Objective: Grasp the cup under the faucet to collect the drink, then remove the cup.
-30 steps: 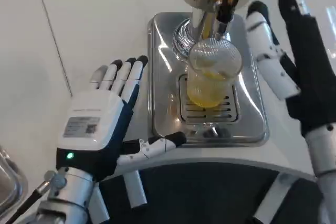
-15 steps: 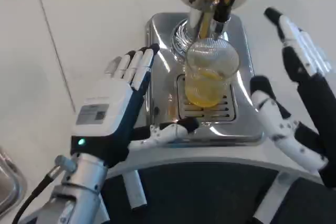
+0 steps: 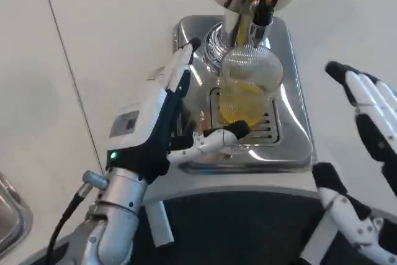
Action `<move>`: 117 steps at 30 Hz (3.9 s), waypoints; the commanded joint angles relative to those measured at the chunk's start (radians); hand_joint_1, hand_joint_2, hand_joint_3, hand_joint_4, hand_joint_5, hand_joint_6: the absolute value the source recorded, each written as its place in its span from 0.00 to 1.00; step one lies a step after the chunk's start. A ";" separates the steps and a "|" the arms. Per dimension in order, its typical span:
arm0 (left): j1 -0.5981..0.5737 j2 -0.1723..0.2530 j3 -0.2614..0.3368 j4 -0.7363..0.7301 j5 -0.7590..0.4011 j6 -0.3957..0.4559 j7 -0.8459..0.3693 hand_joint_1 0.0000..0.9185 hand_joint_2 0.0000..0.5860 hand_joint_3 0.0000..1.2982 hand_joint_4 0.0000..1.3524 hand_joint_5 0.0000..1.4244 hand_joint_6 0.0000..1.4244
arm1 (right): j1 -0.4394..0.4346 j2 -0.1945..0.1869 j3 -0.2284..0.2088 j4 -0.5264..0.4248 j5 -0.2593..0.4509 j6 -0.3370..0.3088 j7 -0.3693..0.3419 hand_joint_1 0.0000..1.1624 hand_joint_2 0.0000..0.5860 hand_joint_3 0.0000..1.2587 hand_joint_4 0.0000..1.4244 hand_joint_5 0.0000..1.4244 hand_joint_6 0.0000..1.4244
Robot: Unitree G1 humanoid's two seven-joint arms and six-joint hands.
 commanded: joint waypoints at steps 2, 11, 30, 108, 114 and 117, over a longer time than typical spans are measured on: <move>-0.026 -0.047 -0.009 0.064 -0.030 -0.066 0.050 0.23 0.08 0.00 0.00 0.11 0.10 | 0.023 0.016 -0.047 -0.014 0.042 -0.039 0.036 0.30 0.87 0.00 0.00 0.00 0.00; -0.086 -0.109 -0.009 0.196 -0.081 -0.122 0.076 0.32 0.07 0.00 0.00 0.12 0.12 | 0.002 0.032 -0.082 -0.014 0.076 -0.032 0.093 0.28 0.82 0.00 0.00 0.00 0.00; -0.159 -0.158 -0.037 0.328 -0.082 -0.167 0.110 0.45 0.07 0.00 0.00 0.15 0.17 | -0.045 0.118 -0.052 -0.014 0.022 -0.004 0.172 0.26 0.80 0.00 0.00 0.00 0.00; -0.145 -0.110 -0.058 0.202 0.024 0.041 0.404 0.90 0.00 0.93 0.88 0.96 1.00 | -0.127 0.160 -0.009 -0.014 0.002 0.178 0.263 0.28 0.78 0.00 0.00 0.03 0.04; -0.088 0.004 -0.012 0.144 0.032 0.039 0.390 0.91 0.00 0.92 0.88 0.96 1.00 | -0.132 0.155 0.030 -0.014 -0.017 0.192 0.258 0.28 0.78 0.00 0.00 0.04 0.04; -0.064 0.037 0.014 0.123 0.026 0.034 0.383 0.91 0.00 0.92 0.88 0.96 1.00 | -0.129 0.152 0.049 -0.014 -0.027 0.192 0.254 0.29 0.78 0.00 0.00 0.04 0.05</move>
